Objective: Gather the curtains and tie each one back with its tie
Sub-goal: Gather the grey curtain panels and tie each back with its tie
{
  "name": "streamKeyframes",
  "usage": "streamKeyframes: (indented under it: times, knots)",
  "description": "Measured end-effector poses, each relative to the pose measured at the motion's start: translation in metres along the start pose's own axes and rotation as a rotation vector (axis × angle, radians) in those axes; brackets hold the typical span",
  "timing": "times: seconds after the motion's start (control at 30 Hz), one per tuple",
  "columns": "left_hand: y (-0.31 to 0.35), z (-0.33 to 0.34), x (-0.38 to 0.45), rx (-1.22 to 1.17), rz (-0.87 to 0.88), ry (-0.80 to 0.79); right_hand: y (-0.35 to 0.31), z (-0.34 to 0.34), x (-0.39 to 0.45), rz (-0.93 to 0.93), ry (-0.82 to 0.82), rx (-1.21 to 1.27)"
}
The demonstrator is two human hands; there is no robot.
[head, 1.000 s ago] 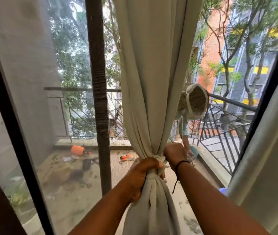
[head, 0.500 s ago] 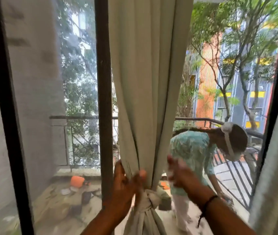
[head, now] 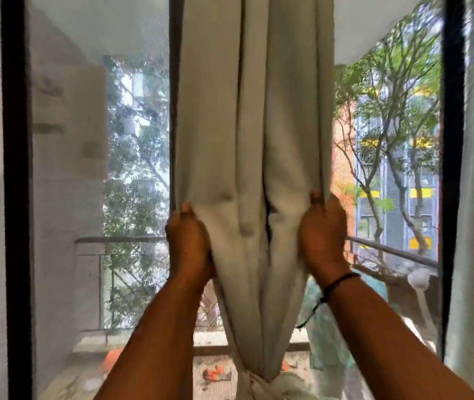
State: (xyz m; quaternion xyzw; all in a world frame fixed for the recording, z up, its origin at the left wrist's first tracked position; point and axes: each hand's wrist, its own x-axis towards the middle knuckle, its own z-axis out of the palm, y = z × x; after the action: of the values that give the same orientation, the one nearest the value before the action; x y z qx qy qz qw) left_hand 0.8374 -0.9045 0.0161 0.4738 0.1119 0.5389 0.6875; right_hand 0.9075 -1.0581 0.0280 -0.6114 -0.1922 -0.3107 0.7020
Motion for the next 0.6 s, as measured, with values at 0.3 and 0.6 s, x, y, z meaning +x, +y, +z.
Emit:
streamKeyframes:
  times: [0.3,0.6]
  knots:
    - [-0.024,-0.012,-0.012,0.143,-0.014,-0.405,-0.002,0.012,-0.044,0.052,-0.35,0.098]
    - [-0.129,-0.095,-0.059,0.059,-0.397,-0.354,0.131,0.019,-0.162,0.122,-0.374,-0.206]
